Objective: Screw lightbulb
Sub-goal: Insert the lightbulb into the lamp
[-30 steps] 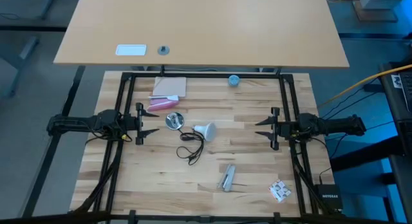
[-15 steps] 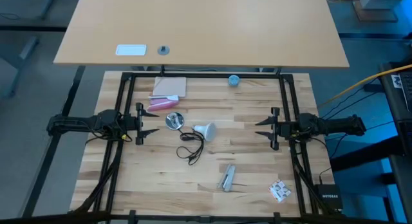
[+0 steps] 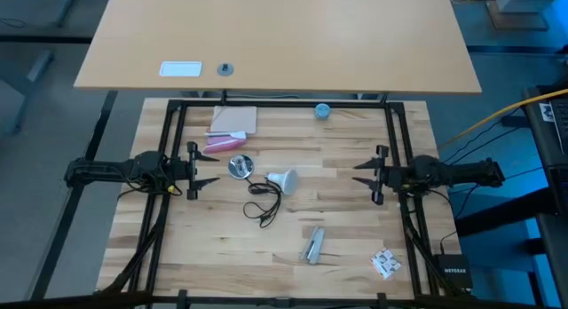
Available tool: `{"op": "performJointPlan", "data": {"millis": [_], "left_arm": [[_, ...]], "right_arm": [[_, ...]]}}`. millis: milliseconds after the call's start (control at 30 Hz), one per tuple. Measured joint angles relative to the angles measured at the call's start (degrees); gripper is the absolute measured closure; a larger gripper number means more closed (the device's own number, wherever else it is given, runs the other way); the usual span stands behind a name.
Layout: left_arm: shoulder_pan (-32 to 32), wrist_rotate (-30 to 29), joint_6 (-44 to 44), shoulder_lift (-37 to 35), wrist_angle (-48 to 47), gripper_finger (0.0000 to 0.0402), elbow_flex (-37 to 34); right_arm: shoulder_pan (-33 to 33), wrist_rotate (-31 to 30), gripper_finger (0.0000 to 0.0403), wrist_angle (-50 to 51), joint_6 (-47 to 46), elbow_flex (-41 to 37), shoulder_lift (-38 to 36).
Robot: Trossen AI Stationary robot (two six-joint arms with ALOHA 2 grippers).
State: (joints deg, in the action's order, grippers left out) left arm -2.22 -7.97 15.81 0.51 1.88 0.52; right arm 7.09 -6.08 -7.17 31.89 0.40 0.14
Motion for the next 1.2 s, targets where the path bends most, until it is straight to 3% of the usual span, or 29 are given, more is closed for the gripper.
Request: {"op": "performJointPlan", "data": {"millis": [267,633,933,1200], "left_arm": [[0.0,0.02,0.0,0.0,0.01,0.0144,0.02],[0.01,0.0,0.08,0.0,0.01,0.0144,0.02],[0.11,-0.15,4.15,0.0,0.01,0.0144,0.02],[0.11,-0.14,1.22,0.0,0.03,0.0144,0.0]], "right_arm": [[0.02,-0.08,0.0249,-12.74,-12.23,0.0,0.0],[0.02,-0.73,0.0249,-12.81,-26.87,0.0,4.26],[0.04,-13.06,0.0249,-26.38,-30.37,0.14,15.71],[0.04,-12.23,0.0249,-35.59,-30.3,3.49,28.36]]}}
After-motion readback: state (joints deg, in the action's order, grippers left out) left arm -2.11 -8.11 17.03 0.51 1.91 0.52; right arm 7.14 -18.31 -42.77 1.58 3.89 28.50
